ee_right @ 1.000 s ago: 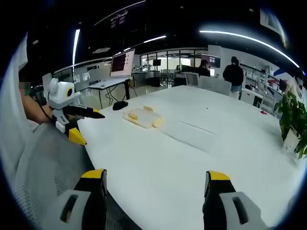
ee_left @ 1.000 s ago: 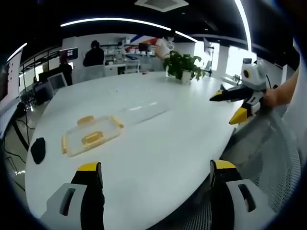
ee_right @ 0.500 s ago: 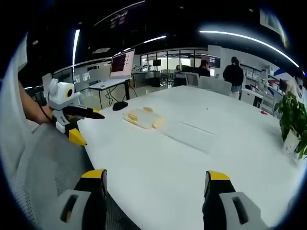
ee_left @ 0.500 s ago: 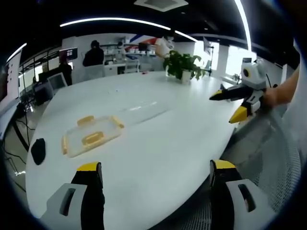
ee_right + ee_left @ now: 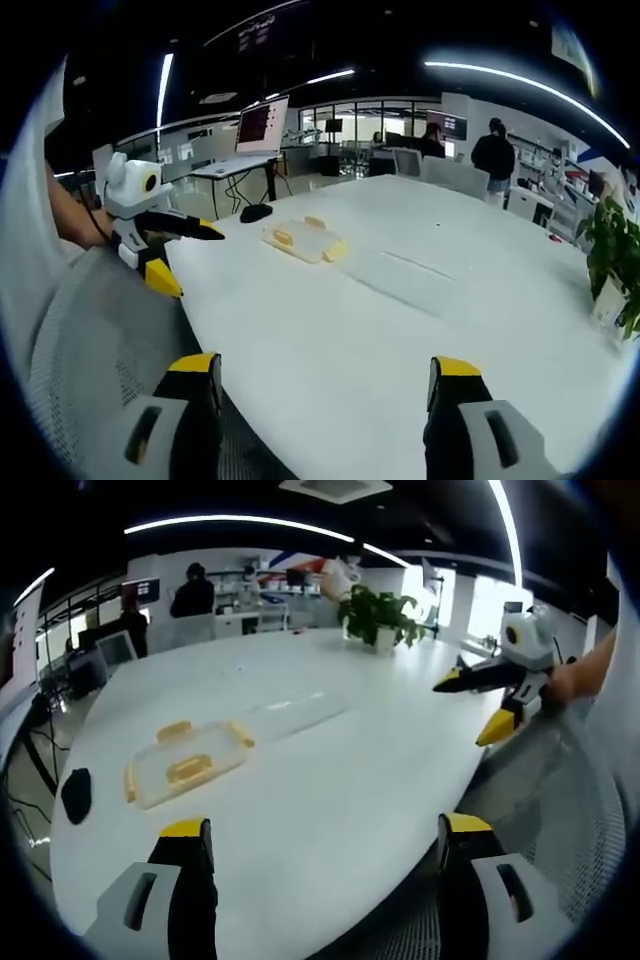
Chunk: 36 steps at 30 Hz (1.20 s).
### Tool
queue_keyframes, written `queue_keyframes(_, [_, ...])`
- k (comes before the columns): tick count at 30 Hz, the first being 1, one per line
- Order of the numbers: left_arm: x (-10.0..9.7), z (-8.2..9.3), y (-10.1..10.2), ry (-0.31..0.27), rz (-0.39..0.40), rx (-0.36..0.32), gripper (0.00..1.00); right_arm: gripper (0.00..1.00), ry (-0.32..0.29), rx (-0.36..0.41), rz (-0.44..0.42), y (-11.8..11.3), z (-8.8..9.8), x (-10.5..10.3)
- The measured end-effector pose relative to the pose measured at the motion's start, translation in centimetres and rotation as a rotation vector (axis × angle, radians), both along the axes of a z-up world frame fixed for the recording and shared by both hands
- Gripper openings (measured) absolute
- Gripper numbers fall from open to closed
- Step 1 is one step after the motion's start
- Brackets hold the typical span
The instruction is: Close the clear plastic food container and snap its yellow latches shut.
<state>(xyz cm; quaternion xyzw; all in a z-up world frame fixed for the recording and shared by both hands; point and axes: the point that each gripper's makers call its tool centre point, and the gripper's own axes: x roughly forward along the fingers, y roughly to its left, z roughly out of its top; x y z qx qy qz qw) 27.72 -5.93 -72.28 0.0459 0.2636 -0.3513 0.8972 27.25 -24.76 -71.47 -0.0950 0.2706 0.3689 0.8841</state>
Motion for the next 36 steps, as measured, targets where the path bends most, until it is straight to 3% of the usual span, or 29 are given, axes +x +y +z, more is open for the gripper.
queue_keyframes(17, [0.2, 0.7, 0.0, -0.006, -0.01, -0.005, 0.93, 0.85, -0.013, 0.026, 0.06, 1.1, 1.1, -0.2])
queue_keyframes(36, [0.8, 0.5, 0.1, 0.002, -0.046, 0.029, 0.91, 0.83, -0.029, 0.015, 0.129, 2.8, 1.7, 2.4])
